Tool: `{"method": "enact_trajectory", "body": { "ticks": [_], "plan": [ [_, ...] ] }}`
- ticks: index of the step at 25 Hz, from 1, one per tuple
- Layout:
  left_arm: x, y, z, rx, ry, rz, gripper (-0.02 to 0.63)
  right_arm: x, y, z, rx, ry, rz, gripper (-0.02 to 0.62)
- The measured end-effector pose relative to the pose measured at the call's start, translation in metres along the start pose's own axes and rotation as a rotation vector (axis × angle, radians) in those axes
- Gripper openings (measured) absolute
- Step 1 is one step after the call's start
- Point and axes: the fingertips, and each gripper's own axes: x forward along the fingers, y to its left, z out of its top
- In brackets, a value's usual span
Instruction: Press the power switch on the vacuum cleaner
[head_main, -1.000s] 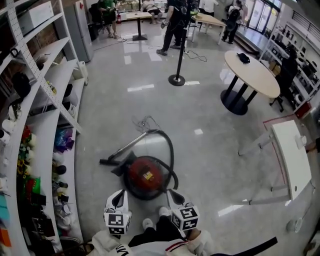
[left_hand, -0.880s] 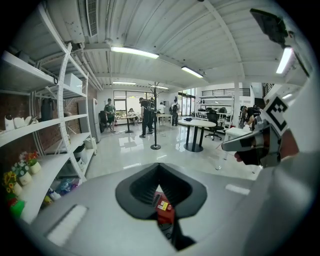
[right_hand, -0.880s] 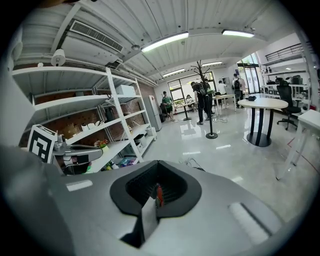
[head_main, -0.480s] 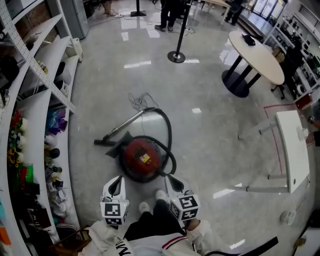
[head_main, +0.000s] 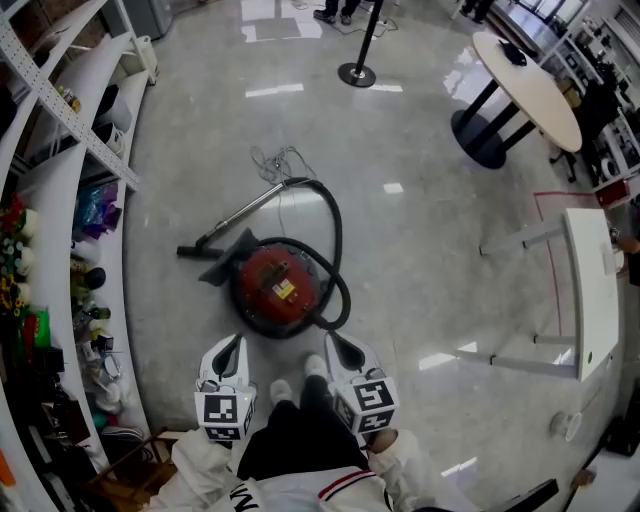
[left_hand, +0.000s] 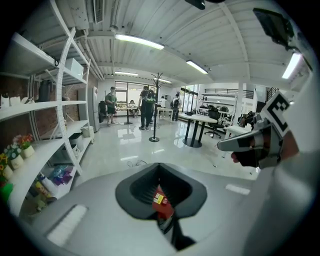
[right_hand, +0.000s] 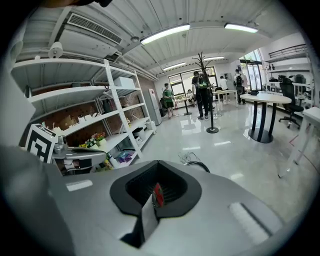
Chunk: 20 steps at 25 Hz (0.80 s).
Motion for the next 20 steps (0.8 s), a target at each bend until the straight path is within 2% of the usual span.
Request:
{"method": "enact_trajectory", "body": {
  "ticks": [8,20],
  "plan": [
    [0.024,-0.015,-0.028,-0.033,0.027,0.001,0.000,0.020,-0.016,-0.023,0.013,0.025,0.021,0.000],
    [0.054,-0.015,-0.072,-0.079,0.080,0.035,0.000,0.056,-0.031,-0.054,0.005,0.075,0.057,0.000]
  ]
}}
